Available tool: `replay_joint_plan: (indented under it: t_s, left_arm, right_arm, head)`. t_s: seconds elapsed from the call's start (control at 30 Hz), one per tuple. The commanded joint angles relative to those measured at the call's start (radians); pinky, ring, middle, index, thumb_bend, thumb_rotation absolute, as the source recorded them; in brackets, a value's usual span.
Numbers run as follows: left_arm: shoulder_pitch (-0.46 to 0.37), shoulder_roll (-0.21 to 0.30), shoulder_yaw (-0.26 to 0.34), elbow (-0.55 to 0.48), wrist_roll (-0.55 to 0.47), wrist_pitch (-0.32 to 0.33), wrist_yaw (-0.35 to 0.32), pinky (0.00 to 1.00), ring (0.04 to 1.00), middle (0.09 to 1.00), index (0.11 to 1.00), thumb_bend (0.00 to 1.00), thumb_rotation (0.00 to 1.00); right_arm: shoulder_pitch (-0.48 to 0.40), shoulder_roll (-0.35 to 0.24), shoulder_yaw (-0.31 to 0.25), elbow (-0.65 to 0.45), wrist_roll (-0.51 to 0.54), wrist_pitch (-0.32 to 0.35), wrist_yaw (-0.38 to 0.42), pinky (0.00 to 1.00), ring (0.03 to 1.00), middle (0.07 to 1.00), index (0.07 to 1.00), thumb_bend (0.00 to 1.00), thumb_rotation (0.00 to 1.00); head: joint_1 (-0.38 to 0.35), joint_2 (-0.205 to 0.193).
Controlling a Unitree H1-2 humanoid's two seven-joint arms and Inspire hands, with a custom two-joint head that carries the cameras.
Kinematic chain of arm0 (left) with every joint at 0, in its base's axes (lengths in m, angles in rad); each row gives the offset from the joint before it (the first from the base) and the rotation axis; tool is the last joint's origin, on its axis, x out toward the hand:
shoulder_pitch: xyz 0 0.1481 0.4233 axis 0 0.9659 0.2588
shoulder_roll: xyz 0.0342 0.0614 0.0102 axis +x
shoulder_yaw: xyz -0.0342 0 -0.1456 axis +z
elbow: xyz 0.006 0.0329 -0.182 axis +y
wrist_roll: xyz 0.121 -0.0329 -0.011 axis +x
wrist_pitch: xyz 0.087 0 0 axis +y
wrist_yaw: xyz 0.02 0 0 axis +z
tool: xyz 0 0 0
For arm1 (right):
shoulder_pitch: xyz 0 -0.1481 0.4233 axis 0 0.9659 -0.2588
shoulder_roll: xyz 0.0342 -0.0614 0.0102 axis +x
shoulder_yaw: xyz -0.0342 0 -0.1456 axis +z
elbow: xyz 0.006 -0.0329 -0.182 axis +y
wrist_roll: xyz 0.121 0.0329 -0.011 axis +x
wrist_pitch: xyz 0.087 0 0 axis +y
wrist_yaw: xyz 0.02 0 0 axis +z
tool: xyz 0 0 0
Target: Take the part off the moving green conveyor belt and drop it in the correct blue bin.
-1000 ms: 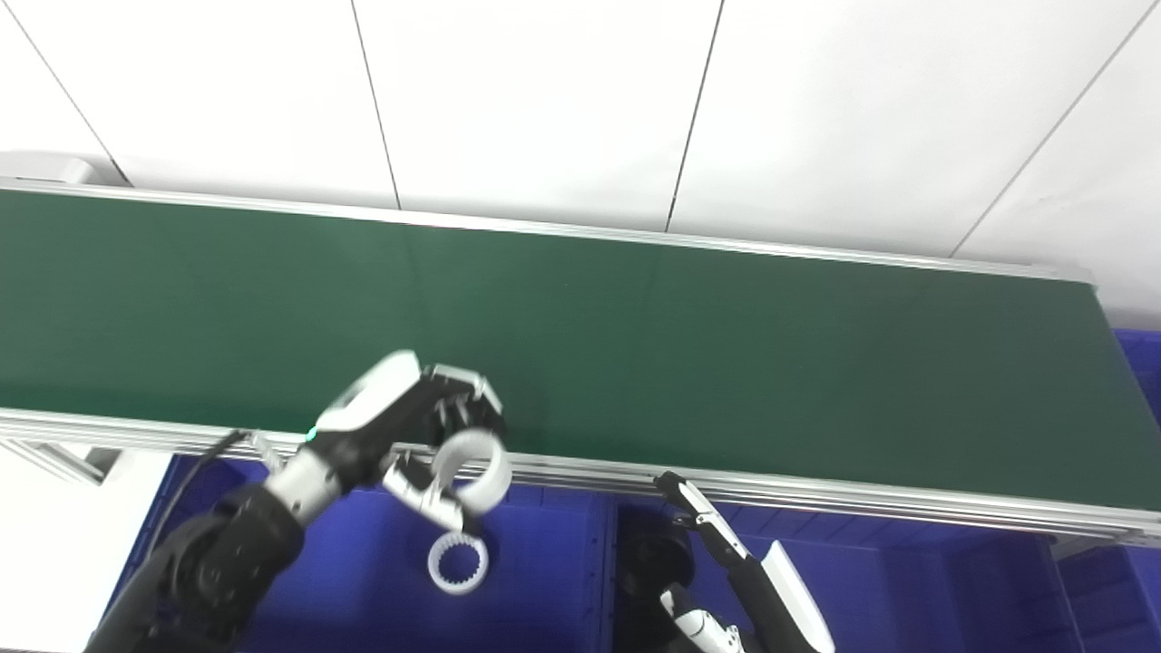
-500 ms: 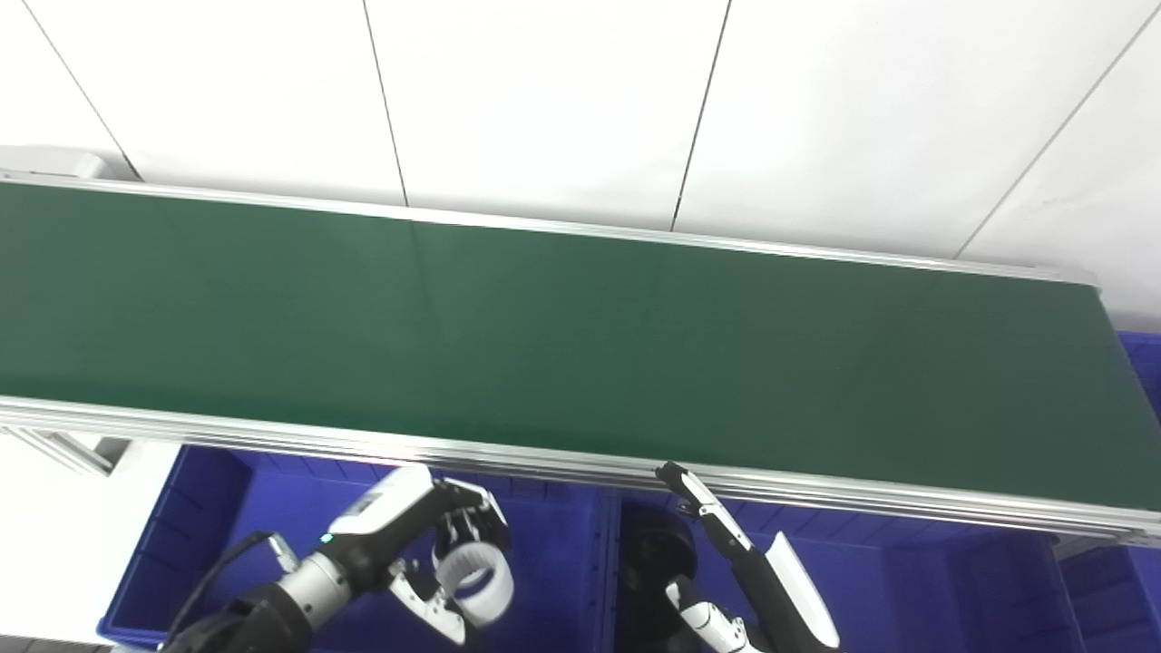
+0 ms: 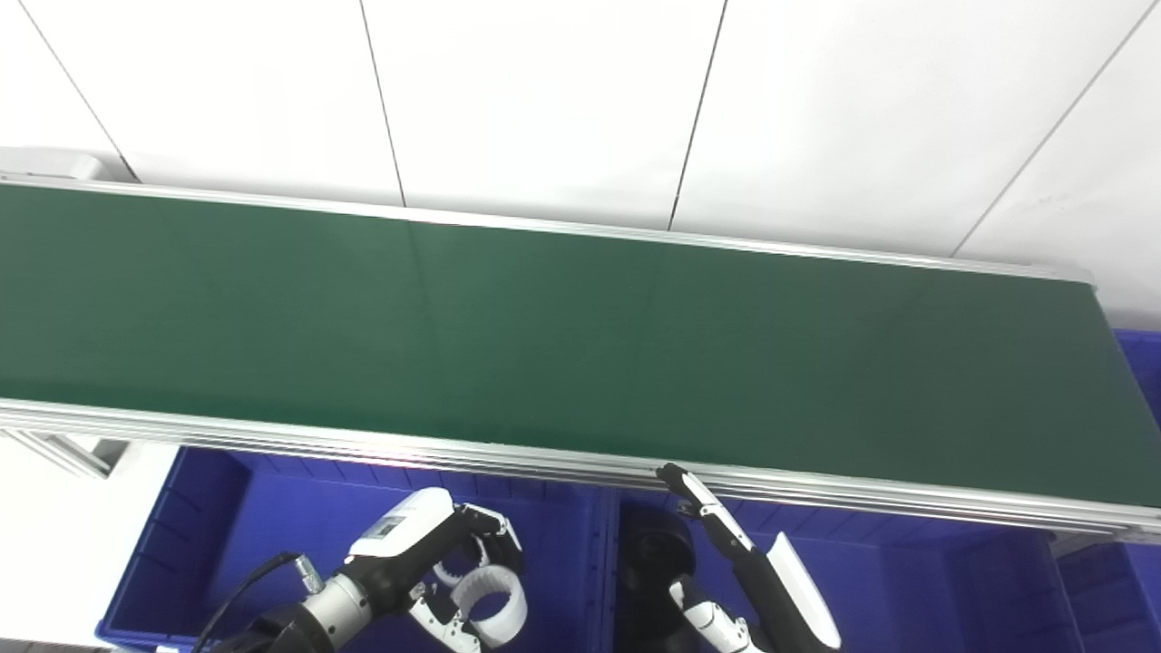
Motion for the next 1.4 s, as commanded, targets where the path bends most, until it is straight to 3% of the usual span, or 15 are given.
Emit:
replay_joint_plan:
  t_s: [0.0,0.13,0.33,0.53,0.77,0.87,0.97,1.07,1.27,1.3,1.37]
  left_arm:
    - [0.005,0.008,0.008,-0.03,-0.012,-0.03,0.024,0.62,0.678,0.706,0.703,0.65,0.12]
    - [0.008,0.011,0.013,-0.039,-0.001,-0.025,0.027,0.66,0.721,0.768,0.801,0.67,0.19]
    - [0.006,0.01,0.02,-0.046,-0.007,-0.031,0.033,0.67,0.738,0.795,0.819,0.66,0.24]
    - [0.001,0.007,0.03,-0.031,-0.046,-0.055,0.033,0.69,0.764,0.804,0.805,0.62,0.34]
    - [0.012,-0.018,0.056,0.03,-0.304,-0.208,0.043,0.69,0.747,0.777,0.751,0.57,0.46]
    - [0.015,-0.015,0.047,0.037,-0.373,-0.216,0.037,0.71,0.771,0.798,0.767,0.57,0.52]
    - [0.02,-0.017,0.039,0.036,-0.49,-0.217,-0.015,0.78,0.839,0.866,0.84,0.57,0.57]
    - [0.022,-0.018,0.036,0.025,-0.546,-0.217,-0.063,0.83,0.886,0.916,0.895,0.55,0.61]
    - [0.031,-0.025,0.042,-0.004,-0.626,-0.216,-0.155,0.9,0.948,0.972,0.947,0.55,0.7]
    - [0.03,-0.026,0.047,-0.002,-0.649,-0.216,-0.175,0.9,0.949,0.972,0.948,0.55,0.7]
    - [0.024,-0.026,0.062,0.006,-0.683,-0.216,-0.211,0.91,0.955,0.978,0.955,0.54,0.71]
  right_arm:
    - [0.001,0.004,-0.006,-0.039,0.011,-0.019,-0.001,0.87,0.938,0.961,0.942,0.4,0.92]
    - [0.002,0.005,-0.009,-0.043,0.008,-0.015,0.002,0.87,0.936,0.962,0.942,0.4,0.93]
    - [0.001,0.007,-0.011,-0.043,0.01,-0.016,0.005,0.86,0.932,0.958,0.939,0.4,0.92]
    - [0.004,0.005,-0.011,-0.047,0.01,-0.014,0.008,0.86,0.93,0.955,0.936,0.39,0.91]
    - [0.007,0.003,-0.011,-0.044,0.015,-0.019,0.012,0.83,0.911,0.951,0.93,0.4,0.92]
    - [0.006,0.004,-0.011,-0.045,0.017,-0.016,0.017,0.83,0.909,0.949,0.929,0.4,0.92]
    - [0.006,0.007,-0.009,-0.044,0.019,-0.013,0.022,0.85,0.915,0.949,0.931,0.4,0.92]
    - [0.005,0.01,-0.008,-0.044,0.019,-0.007,0.026,0.85,0.92,0.951,0.934,0.4,0.91]
    - [0.002,0.024,-0.005,-0.05,0.004,0.008,0.028,0.85,0.92,0.958,0.939,0.4,0.91]
    - [0.001,0.032,-0.002,-0.057,-0.004,0.022,0.03,0.85,0.92,0.958,0.939,0.4,0.91]
    - [-0.002,0.051,0.006,-0.072,-0.017,0.052,0.034,0.85,0.917,0.956,0.938,0.41,0.91]
  head:
    - [0.003,0.002]
    - [0.002,0.002]
    - [0.001,0.003]
    - [-0.001,0.009]
    - [-0.006,0.021]
    - [-0.015,0.03]
    - [-0.031,0.033]
    - [-0.048,0.039]
    - [-0.142,0.056]
    - [-0.222,0.071]
    - [-0.291,0.093]
